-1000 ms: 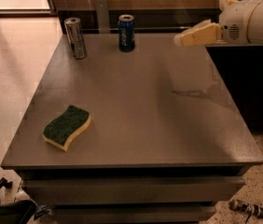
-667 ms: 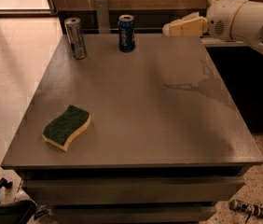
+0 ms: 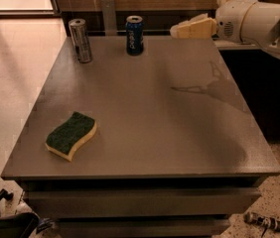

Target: Move pepsi can near sponge

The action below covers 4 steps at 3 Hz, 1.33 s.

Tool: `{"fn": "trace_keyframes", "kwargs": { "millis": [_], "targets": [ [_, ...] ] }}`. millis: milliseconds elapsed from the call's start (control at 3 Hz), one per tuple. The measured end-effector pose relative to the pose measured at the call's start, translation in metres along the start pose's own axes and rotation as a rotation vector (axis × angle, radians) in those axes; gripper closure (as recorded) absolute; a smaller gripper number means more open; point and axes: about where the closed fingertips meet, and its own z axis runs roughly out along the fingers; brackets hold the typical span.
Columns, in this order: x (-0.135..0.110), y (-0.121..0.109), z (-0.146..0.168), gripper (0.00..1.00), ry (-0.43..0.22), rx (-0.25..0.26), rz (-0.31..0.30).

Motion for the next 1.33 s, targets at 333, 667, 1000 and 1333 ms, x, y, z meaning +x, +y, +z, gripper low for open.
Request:
{"fn": "trace_keyframes", "kwargs": {
  "millis": [333, 667, 1000, 1333],
  "targets": [
    [0.013, -0.007, 0.035, 0.0, 0.008, -0.016, 0.038],
    [0.022, -0.005, 0.076, 0.0, 0.014, -0.044, 0.071],
    [0.028, -0.001, 0.114, 0.0, 0.019, -0.074, 0.099],
    [0.037, 0.004, 0.15, 0.0, 0.027, -0.106, 0.118]
  ]
}}
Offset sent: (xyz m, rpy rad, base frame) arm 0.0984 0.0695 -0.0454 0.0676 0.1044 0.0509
